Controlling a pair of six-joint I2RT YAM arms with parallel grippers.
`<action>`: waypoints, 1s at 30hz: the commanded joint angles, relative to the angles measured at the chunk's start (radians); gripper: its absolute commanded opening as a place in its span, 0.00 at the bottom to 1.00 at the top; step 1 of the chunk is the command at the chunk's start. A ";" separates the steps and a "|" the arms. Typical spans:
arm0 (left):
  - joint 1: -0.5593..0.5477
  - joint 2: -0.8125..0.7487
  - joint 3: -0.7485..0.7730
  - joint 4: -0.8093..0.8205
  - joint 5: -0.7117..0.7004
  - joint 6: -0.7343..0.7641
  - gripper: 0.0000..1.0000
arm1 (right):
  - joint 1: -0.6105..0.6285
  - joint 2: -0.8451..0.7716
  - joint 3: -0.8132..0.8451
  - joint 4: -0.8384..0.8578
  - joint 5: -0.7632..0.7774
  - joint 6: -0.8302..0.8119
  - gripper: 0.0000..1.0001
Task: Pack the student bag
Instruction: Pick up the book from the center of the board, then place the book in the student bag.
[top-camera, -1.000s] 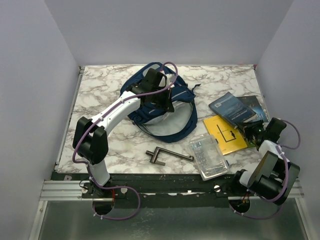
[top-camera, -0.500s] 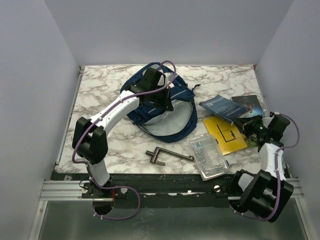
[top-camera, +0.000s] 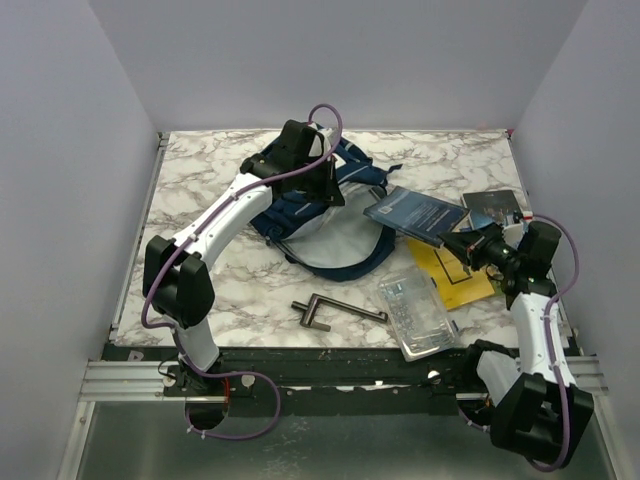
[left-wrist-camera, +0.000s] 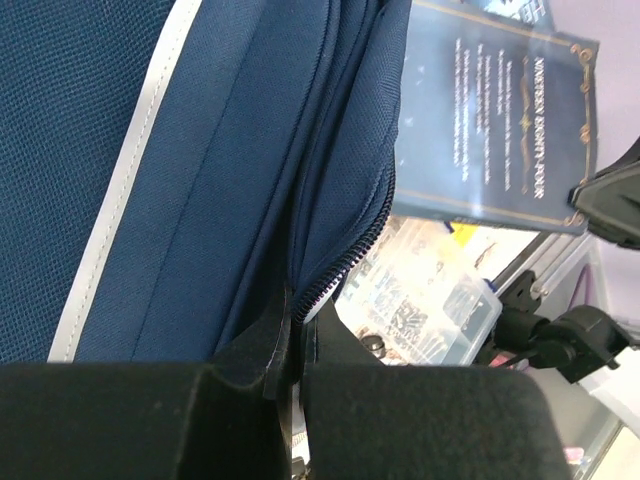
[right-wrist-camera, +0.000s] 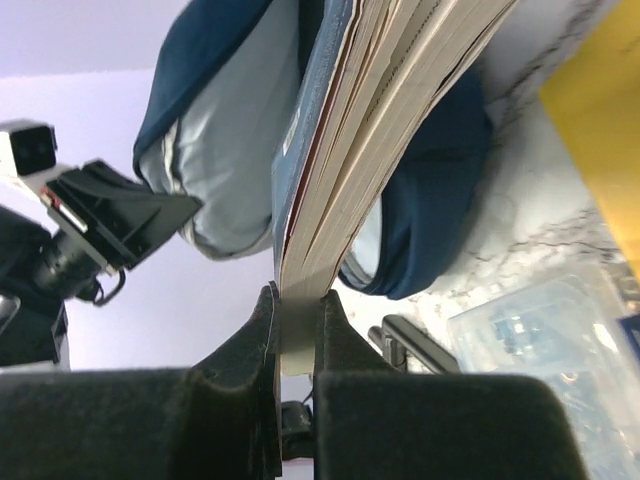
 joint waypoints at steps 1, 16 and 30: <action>0.007 -0.031 0.083 0.018 0.021 -0.061 0.00 | 0.115 -0.041 -0.008 0.248 0.002 0.080 0.00; 0.005 -0.007 0.090 0.018 0.063 -0.076 0.00 | 0.484 0.313 -0.210 0.660 0.231 0.033 0.17; -0.006 -0.006 0.092 0.015 0.081 -0.071 0.00 | 0.485 0.722 -0.248 1.363 0.088 0.346 0.47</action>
